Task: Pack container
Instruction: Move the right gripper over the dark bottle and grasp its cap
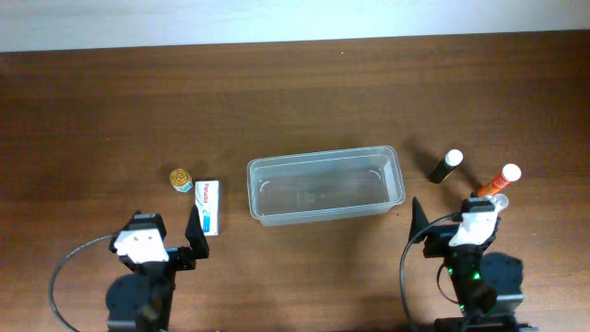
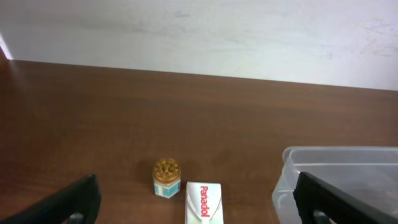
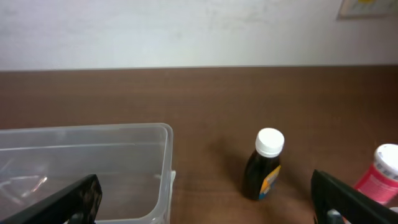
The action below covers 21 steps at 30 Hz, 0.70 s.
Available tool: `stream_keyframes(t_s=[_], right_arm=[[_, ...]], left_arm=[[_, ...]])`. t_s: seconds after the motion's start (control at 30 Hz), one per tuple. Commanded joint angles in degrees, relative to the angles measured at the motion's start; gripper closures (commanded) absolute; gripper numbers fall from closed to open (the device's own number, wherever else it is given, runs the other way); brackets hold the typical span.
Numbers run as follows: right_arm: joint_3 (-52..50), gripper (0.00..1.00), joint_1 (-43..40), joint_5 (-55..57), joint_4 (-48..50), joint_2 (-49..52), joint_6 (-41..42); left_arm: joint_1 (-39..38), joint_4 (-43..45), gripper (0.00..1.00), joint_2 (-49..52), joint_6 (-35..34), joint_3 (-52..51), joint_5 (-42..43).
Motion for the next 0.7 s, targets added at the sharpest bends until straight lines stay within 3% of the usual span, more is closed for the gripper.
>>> stream_keyframes(t_s=[0.0, 0.27, 0.4, 0.67], right_arm=[[12.72, 0.02, 0.22, 1.07, -6.78, 11.69, 0.72], [50.93, 0.02, -5.64, -2.27, -40.54, 46.95, 4.11], [66.27, 0.02, -9.03, -4.61, -52.50, 61.22, 4.11], [69.64, 0.02, -11.43, -5.75, -53.20, 75.58, 5.44]], left_arm=[[0.15, -5.88, 0.00, 11.28, 0.66, 10.23, 0.79], [0.15, -26.73, 0.00, 36.24, 0.68, 33.31, 0.85], [0.13, -29.59, 0.00, 41.92, 0.68, 36.70, 0.85], [0.13, -29.57, 0.00, 44.85, 0.68, 36.68, 0.85]])
